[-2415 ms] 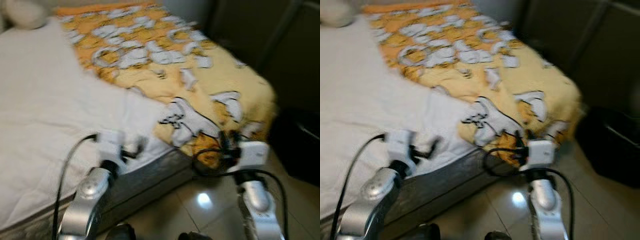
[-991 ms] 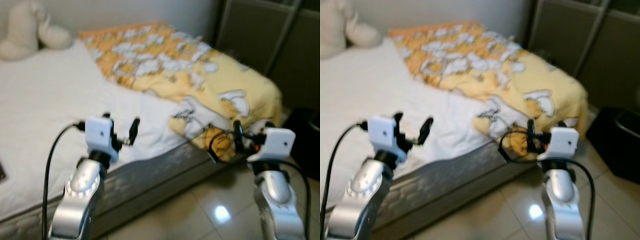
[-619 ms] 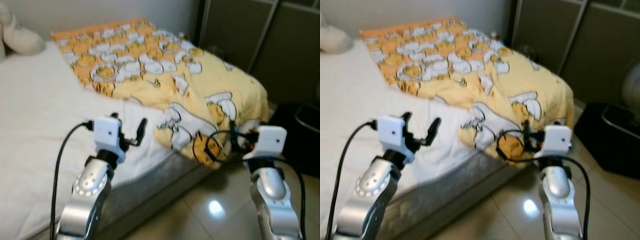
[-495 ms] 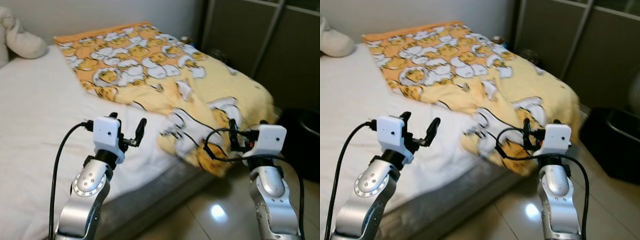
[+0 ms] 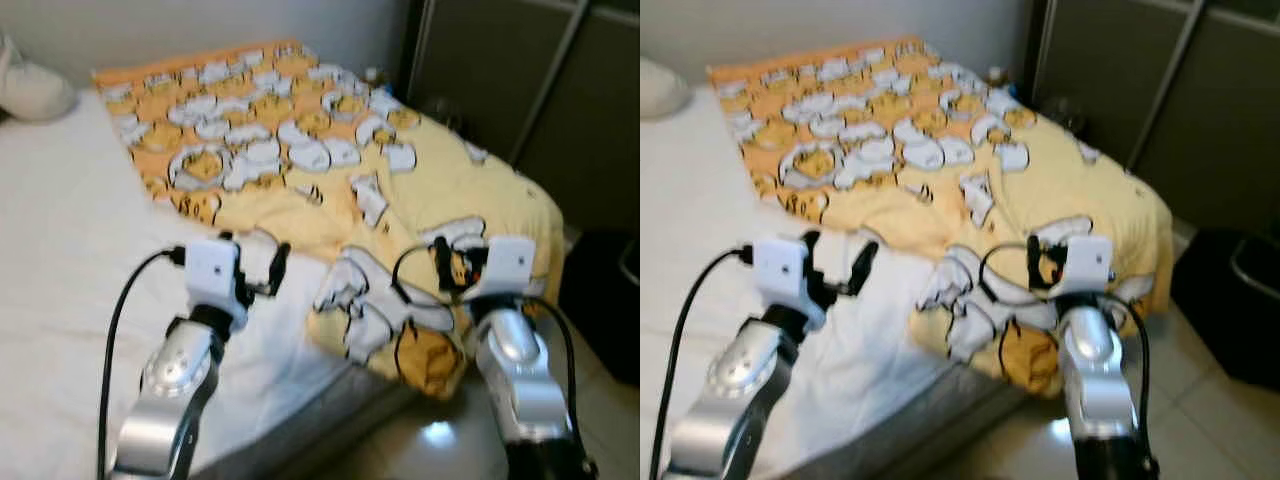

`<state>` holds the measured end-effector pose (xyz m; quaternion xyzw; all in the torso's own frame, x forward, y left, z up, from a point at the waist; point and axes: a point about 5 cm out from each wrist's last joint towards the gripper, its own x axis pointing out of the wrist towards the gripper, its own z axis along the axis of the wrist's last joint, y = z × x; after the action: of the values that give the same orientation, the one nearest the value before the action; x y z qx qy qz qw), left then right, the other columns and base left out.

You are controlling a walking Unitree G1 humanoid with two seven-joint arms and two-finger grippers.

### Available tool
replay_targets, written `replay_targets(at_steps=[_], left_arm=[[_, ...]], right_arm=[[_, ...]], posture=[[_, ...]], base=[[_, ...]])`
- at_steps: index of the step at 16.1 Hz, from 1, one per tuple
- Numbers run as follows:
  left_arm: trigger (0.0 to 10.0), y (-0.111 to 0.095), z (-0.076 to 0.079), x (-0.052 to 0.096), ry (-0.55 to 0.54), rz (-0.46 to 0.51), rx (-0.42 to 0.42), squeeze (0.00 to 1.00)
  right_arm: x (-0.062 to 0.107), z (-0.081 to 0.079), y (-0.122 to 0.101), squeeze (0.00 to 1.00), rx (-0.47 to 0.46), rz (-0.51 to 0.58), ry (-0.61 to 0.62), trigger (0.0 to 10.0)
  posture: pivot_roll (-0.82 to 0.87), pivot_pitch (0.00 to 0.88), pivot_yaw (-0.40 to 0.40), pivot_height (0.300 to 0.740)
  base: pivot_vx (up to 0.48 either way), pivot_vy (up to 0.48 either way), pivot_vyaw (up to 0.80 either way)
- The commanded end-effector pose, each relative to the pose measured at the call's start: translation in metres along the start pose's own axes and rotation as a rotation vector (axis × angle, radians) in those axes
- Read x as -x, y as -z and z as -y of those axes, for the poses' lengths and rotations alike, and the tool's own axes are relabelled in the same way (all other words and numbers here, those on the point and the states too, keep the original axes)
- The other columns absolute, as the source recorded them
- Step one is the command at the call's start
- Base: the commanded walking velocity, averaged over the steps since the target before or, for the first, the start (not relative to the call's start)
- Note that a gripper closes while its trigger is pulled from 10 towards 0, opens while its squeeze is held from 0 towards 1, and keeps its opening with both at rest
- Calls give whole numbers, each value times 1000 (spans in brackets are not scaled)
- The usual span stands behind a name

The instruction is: Clean up the room

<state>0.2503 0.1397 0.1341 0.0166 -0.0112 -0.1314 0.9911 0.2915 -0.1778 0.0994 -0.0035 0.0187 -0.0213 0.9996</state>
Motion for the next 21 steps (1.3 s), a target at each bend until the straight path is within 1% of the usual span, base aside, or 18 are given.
replay_targets(at_steps=[1, 2, 3, 4, 5, 6, 8, 9, 10, 12, 13, 15, 16, 17, 18, 19, 20, 21], left_arm=[[10000, -1, -3, 6, 36, -13, -29, 0], [10000, -1, 5, 12, 187, -35, -87, 0], [10000, -1, 7, 14, 234, -41, -104, 0], [10000, -5, 8, 25, 353, -66, -149, 0], [10000, -7, 8, 29, 395, -77, -164, 0], [10000, -15, 9, 39, 470, -87, -194, 0], [10000, -26, 9, 48, 546, -98, -222, 0], [10000, -31, 10, 54, 561, -103, -219, 0], [10000, -33, 11, 60, 565, -118, -184, 0], [10000, -35, 15, 68, 558, -137, -159, 0], [10000, -33, 17, 72, 556, -152, -134, 0], [10000, -31, 23, 78, 574, -180, -108, 0], [10000, -31, 24, 79, 577, -189, -96, 0], [10000, -30, 24, 80, 560, -208, -53, 0], [10000, -29, 20, 80, 512, -231, 18, 0], [10000, -29, 19, 80, 495, -233, 31, 0], [10000, -30, 18, 80, 481, -231, 30, 0], [10000, -31, 18, 81, 479, -232, 26, 0]], right_arm=[[-1, -8, 9, 0, -37, -30, -14, 10000], [-5, -9, 22, 0, -44, -73, -4, 10000], [-6, -9, 27, 0, -48, -88, 1, 10000], [-14, -11, 38, 0, -59, -131, 10, 10000], [-16, -12, 42, 0, -63, -147, 11, 10000], [-21, -17, 48, 0, -58, -176, 7, 10000], [-29, -24, 52, 0, -46, -197, 1, 10000], [-32, -26, 51, 0, -34, -196, -3, 10000], [-37, -29, 50, 0, -28, -203, -3, 10000], [-41, -28, 51, 0, -18, -212, 2, 10000], [-41, -28, 53, 0, -30, -236, 9, 10000], [-40, -30, 61, 0, -99, -311, 23, 10000], [-39, -31, 63, 0, -118, -325, 25, 10000], [-38, -34, 66, 0, -141, -350, 10, 10000], [-35, -38, 72, 0, -162, -395, -9, 8078], [-34, -40, 73, 0, -165, -405, -15, 4510], [-34, -43, 75, 0, -185, -421, -34, 0], [-33, -47, 75, 0, -198, -425, -50, 0]], posture=[[36, 0, 43, 740], [81, 0, 62, 740], [81, 0, 62, 740], [134, 41, 107, 740], [142, 49, 114, 740], [189, 97, 145, 740], [229, 134, 170, 740], [245, 158, 182, 740], [250, 175, 189, 740], [253, 198, 189, 740], [251, 214, 181, 740], [251, 223, 163, 740], [252, 225, 161, 740], [253, 227, 153, 740], [256, 233, 143, 740], [256, 233, 143, 740], [260, 235, 135, 740], [261, 235, 133, 740]], base=[[0, 0, 0], [0, 0, 0], [0, 0, 0], [0, 0, 0], [0, 0, 0], [0, 0, 0], [0, 0, 0], [0, 0, 0], [0, 0, 0], [0, 0, 0], [0, 0, 0], [0, 0, 0], [0, 0, 0], [0, 0, 0], [0, 0, 0], [0, 0, 0], [0, 0, 0], [0, 0, 0]])
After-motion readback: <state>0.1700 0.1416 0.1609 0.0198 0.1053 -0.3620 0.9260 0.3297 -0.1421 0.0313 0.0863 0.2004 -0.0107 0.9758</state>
